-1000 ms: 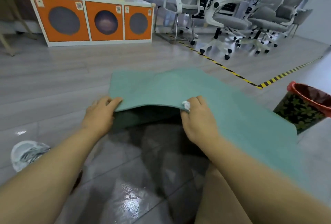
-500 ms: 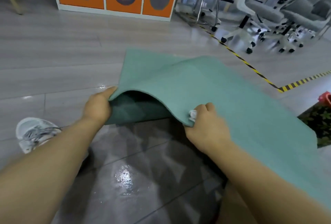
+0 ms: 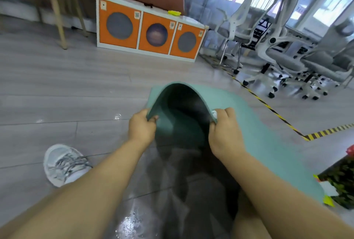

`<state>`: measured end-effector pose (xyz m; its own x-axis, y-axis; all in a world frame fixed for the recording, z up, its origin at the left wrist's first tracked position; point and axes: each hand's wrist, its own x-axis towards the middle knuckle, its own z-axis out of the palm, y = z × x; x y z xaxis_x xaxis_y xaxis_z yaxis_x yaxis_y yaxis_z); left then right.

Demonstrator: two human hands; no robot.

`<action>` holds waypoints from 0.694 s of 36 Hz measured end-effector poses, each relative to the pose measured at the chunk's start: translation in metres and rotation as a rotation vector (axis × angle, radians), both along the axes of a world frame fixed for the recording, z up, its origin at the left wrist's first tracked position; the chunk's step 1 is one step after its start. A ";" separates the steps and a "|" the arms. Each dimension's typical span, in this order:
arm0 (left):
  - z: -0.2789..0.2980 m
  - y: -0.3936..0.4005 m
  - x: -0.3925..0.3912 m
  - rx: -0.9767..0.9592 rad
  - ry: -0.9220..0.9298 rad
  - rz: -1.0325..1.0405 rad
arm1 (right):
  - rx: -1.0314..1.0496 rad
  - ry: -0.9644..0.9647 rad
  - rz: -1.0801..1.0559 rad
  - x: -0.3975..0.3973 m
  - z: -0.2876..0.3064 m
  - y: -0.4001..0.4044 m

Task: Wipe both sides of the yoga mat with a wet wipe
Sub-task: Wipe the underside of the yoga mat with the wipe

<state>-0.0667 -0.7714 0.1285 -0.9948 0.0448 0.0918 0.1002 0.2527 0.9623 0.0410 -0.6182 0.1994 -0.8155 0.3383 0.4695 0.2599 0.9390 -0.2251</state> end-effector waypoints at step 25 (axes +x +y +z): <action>0.218 -0.224 0.030 0.479 0.349 0.679 | 0.074 0.528 0.535 -0.044 0.089 -0.166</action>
